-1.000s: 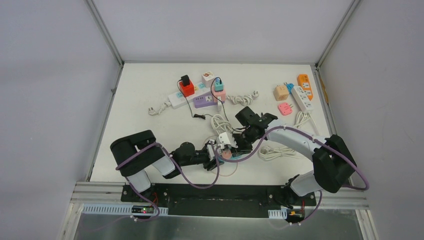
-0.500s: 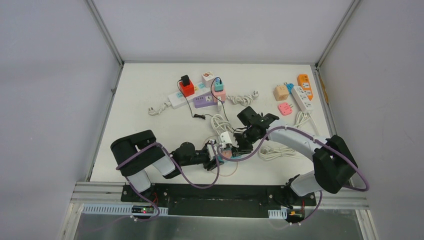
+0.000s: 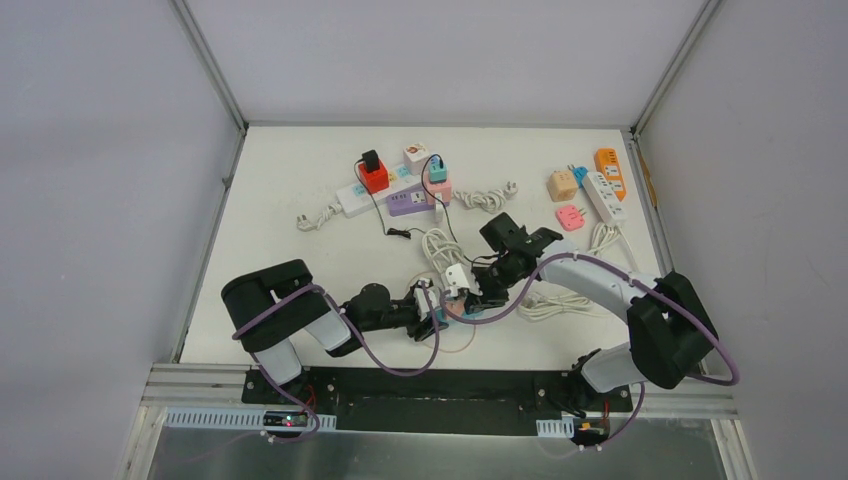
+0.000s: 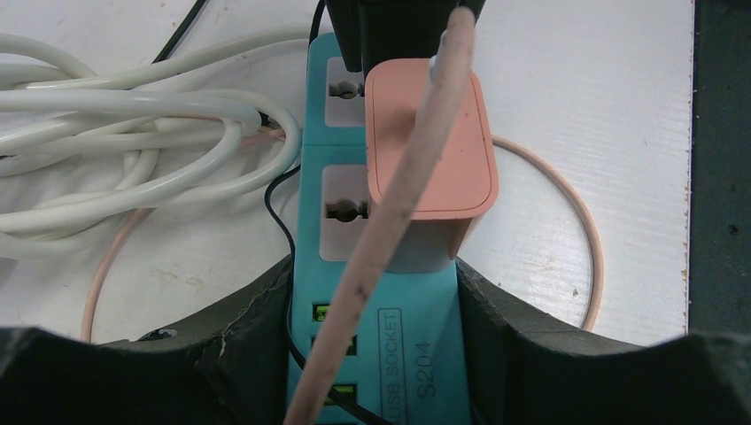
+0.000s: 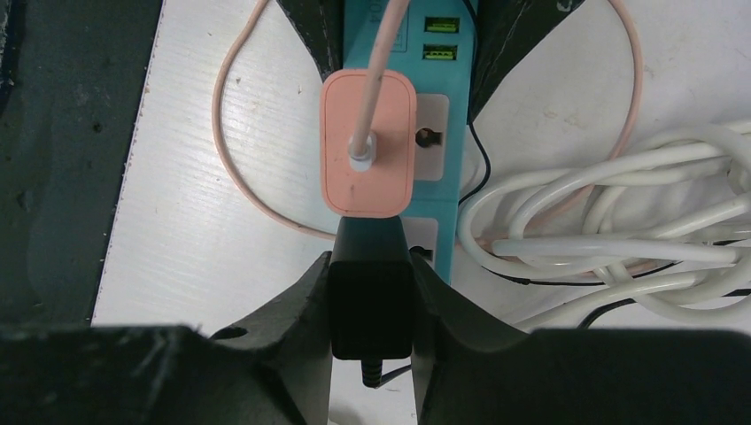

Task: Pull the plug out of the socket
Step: Remove the plug from the socket.

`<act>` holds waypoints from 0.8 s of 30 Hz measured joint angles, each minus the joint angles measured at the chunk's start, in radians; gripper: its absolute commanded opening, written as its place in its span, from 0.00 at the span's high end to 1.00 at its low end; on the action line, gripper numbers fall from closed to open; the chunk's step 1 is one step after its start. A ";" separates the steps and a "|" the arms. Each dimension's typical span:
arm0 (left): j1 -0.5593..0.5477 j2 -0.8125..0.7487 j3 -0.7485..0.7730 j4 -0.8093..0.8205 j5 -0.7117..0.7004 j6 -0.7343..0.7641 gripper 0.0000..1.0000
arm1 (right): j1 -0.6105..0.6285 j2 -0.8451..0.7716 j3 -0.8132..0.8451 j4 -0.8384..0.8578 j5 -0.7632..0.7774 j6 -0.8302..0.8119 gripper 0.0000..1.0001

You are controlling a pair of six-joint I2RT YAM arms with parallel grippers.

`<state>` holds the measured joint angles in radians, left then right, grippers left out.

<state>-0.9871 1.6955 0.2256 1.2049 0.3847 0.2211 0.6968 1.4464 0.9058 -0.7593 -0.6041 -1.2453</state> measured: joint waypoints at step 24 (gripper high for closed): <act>0.001 0.010 0.006 0.006 0.009 0.004 1.00 | -0.008 -0.005 -0.004 0.002 -0.001 0.011 1.00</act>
<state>-0.9863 1.7050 0.2314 1.2110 0.3939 0.2249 0.6888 1.4418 0.9016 -0.7570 -0.6052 -1.2346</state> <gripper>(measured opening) 0.542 0.333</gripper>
